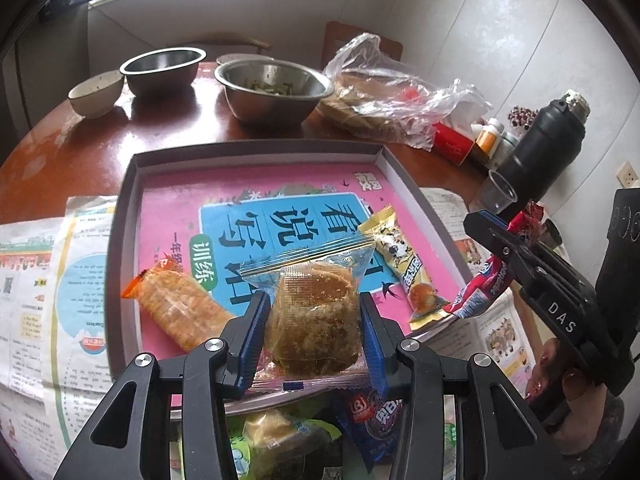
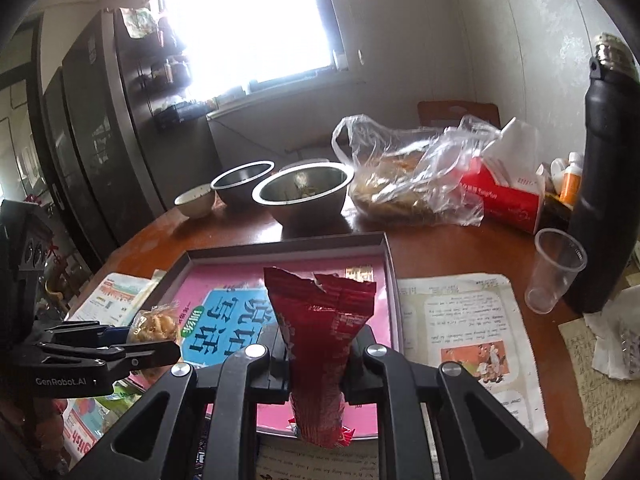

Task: Organize snacks
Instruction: 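Carry the pastry and red pack over the tray and lower them onto the book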

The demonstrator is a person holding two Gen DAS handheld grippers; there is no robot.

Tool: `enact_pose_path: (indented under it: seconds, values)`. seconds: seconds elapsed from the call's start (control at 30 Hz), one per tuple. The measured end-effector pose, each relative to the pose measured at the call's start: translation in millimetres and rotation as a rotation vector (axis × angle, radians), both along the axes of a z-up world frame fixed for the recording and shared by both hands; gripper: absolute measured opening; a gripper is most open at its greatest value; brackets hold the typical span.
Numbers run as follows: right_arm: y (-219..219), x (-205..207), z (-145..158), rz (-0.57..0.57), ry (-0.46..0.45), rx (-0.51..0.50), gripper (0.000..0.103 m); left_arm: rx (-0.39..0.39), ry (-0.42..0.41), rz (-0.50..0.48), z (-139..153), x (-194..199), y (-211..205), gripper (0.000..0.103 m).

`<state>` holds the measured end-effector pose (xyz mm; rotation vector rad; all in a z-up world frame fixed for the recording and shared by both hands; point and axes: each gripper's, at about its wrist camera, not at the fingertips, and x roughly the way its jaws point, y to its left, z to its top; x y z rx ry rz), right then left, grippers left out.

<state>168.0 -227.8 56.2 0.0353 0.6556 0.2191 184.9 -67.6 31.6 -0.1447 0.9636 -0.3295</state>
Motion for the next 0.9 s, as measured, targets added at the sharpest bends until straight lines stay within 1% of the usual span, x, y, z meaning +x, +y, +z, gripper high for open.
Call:
enact_pose_path:
  seconds: [0.43,0.67,0.9]
  values:
    - [-1,18,-23,-0.010,0.065,-0.008,0.017,0.003,0.039,-0.007,-15,10,-6,0.046]
    - [1,28,-27,-0.017,0.062,-0.001,0.017,0.003,0.052,-0.008,-20,15,-7,0.046]
    - [0,39,-34,-0.026,0.089,0.001,0.017,0.001,0.060,-0.008,-23,17,-8,0.046]
